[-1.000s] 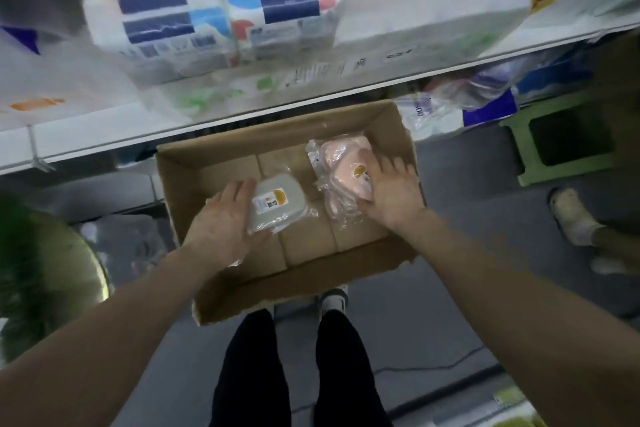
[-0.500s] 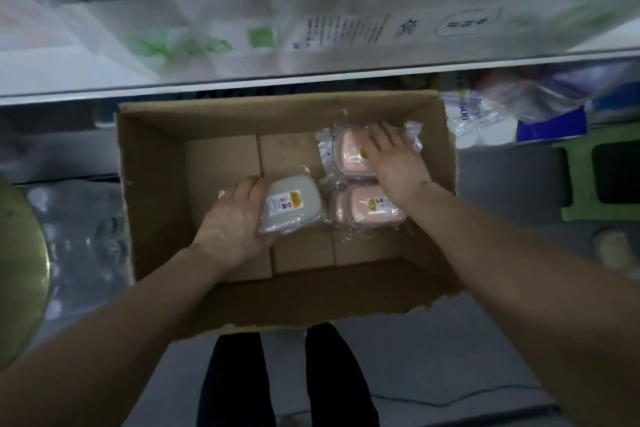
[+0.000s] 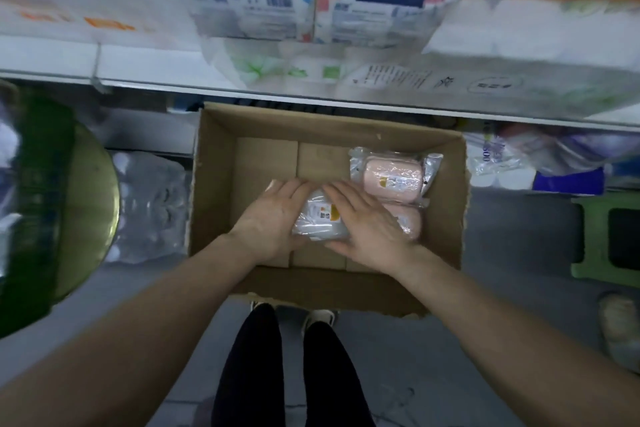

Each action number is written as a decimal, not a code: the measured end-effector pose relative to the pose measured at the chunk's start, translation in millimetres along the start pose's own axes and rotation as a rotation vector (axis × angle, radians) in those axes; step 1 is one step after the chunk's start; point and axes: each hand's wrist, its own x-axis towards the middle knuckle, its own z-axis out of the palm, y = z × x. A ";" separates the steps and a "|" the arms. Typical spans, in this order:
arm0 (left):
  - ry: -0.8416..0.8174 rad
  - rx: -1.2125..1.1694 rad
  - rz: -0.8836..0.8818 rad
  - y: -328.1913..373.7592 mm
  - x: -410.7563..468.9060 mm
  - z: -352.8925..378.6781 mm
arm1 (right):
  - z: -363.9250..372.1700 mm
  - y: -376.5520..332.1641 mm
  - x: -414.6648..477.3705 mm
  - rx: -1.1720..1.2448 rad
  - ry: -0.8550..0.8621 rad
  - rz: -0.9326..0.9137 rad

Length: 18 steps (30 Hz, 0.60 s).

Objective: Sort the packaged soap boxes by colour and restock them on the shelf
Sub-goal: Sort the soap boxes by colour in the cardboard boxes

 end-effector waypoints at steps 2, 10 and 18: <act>0.012 -0.006 -0.005 -6.8 -9.2 -1.4 | 4.2 -8.0 9.6 -0.012 0.011 -0.015; 0.169 0.286 -0.374 -85.9 -23.1 -20.9 | 29.8 -6.3 61.6 -0.256 -0.019 0.087; 0.167 0.254 -0.330 -148.1 -19.8 10.9 | 75.2 -11.4 166.8 -0.336 -0.059 0.099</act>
